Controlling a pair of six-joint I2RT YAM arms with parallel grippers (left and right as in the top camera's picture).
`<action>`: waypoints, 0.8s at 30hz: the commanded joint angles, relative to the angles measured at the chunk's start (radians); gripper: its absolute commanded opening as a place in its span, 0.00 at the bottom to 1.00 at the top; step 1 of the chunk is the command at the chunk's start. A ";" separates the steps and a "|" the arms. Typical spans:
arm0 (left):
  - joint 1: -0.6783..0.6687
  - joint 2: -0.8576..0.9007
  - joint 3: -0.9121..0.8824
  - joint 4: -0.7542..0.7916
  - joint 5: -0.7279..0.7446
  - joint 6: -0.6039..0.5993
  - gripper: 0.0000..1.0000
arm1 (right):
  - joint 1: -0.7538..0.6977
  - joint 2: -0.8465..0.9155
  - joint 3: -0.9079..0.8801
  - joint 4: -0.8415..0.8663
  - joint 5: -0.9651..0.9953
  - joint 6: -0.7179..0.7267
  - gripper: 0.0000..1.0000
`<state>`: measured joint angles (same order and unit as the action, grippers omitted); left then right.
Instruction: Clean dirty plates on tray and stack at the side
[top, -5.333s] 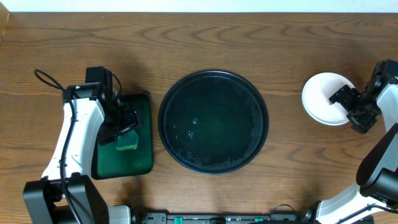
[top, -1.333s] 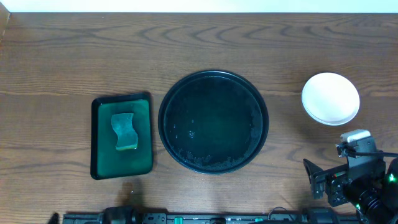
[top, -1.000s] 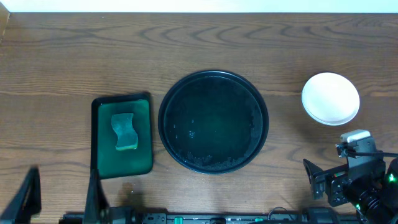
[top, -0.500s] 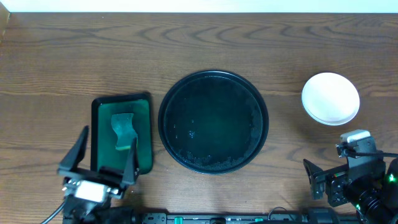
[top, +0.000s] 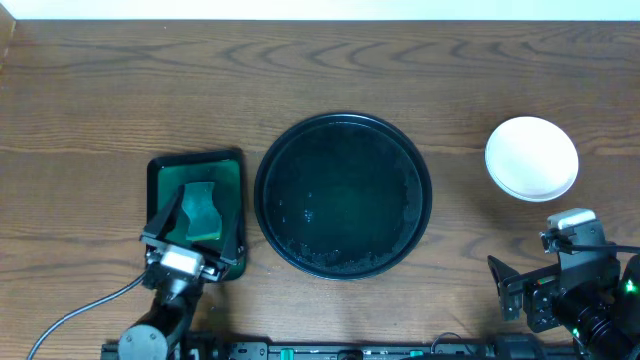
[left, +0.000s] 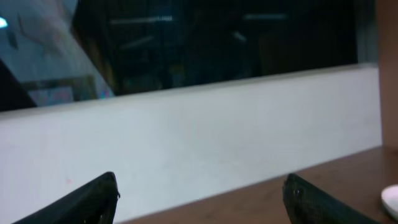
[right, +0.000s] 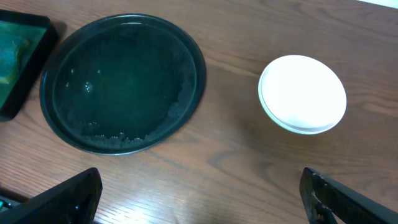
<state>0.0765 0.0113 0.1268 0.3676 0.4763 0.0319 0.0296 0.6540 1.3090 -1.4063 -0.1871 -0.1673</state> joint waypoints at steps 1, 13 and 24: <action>-0.004 -0.009 -0.071 0.081 0.014 -0.038 0.85 | 0.015 -0.002 0.007 -0.001 -0.002 -0.014 0.99; -0.004 -0.009 -0.123 0.094 -0.016 -0.052 0.85 | 0.015 -0.002 0.007 -0.001 -0.002 -0.013 0.99; -0.004 -0.010 -0.123 -0.412 -0.063 -0.138 0.85 | 0.015 -0.002 0.007 -0.001 -0.001 -0.014 0.99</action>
<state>0.0765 0.0128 0.0174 0.0063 0.4522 -0.0490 0.0296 0.6540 1.3098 -1.4071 -0.1871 -0.1696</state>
